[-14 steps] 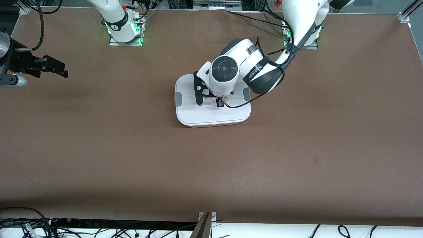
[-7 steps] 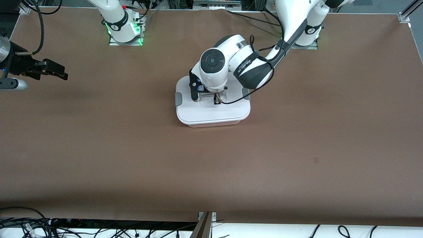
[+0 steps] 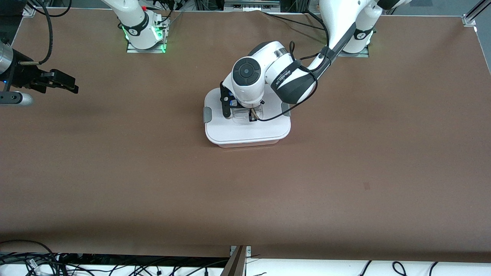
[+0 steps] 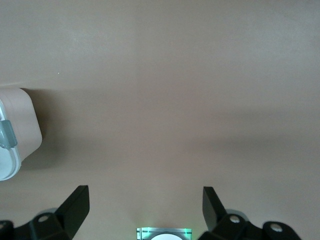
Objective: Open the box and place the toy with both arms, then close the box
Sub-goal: 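Lower the white lid onto the box with the left gripper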
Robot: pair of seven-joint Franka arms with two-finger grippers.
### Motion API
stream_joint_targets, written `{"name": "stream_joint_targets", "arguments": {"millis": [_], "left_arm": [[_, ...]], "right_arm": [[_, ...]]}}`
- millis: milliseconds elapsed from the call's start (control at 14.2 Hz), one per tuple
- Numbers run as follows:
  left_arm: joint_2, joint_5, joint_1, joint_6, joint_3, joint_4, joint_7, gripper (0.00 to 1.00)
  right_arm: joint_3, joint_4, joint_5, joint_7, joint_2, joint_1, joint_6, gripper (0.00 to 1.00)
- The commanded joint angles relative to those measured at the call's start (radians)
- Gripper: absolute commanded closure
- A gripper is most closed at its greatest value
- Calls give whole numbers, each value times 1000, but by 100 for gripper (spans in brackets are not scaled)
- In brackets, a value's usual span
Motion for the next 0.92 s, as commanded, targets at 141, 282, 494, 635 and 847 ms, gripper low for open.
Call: {"name": "stream_joint_targets", "arguments": {"millis": [141,282,494,635,847], "left_arm": [[17,60,-4,28,7,-34,-22,93],[-3,60,2,21,7,-28,-43,0],[-115,45,45,-54,4,-20,-46,0],[-189,44,100,-126,2,-14,-46,0],[-307,44,215,-223,4,-14,-65,0]], "right_arm": [[5,8,-14,-11,3,0,5,0],[7,10,-14,-11,4,0,5,0],[7,10,-15,-11,8,0,4,0],[7,10,-15,-10,12,0,5,0],[8,11,-14,-10,12,0,5,0]]}}
